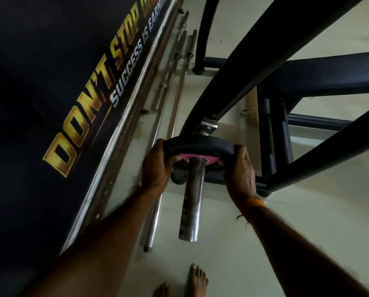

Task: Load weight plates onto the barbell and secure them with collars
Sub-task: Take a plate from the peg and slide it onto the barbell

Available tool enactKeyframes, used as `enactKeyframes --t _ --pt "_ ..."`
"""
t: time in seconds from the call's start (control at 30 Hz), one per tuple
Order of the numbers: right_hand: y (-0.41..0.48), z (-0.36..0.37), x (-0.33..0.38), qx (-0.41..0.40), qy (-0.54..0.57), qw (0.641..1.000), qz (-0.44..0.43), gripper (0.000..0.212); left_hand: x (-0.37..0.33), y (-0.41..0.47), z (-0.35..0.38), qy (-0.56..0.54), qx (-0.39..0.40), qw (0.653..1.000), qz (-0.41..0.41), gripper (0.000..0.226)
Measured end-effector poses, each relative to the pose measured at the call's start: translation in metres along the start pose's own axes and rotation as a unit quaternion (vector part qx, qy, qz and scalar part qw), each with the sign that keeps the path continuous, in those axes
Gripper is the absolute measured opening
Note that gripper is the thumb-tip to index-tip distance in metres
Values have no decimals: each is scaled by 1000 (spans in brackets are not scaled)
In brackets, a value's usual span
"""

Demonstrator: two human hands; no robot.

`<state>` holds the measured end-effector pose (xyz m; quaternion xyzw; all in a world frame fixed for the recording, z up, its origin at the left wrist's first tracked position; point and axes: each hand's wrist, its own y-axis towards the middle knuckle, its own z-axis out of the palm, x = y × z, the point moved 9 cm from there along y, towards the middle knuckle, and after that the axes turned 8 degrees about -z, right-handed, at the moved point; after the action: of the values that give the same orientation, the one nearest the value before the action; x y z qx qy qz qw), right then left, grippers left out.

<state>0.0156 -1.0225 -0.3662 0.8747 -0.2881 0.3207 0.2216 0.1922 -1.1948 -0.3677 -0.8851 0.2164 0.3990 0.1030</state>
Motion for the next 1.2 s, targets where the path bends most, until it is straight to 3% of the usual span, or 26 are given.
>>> enactKeyframes --t 0.13,0.33,0.57,0.87,1.2 --pt "-59 -2 9 0 -3 1000 18 32 10 -60 -16 -4 7 1000 4 49" --pt "-162 -9 30 25 7 1000 15 29 36 -166 -43 35 9 999 -36 86" --pt "-294 -44 76 41 5 999 4 33 41 -301 -96 54 16 997 -50 91" --pt "-395 -220 173 -48 21 998 -34 37 -102 -438 -187 43 10 999 23 93" --pt "-436 -408 167 -222 9 973 -62 44 -272 -500 -167 32 -26 989 140 72"
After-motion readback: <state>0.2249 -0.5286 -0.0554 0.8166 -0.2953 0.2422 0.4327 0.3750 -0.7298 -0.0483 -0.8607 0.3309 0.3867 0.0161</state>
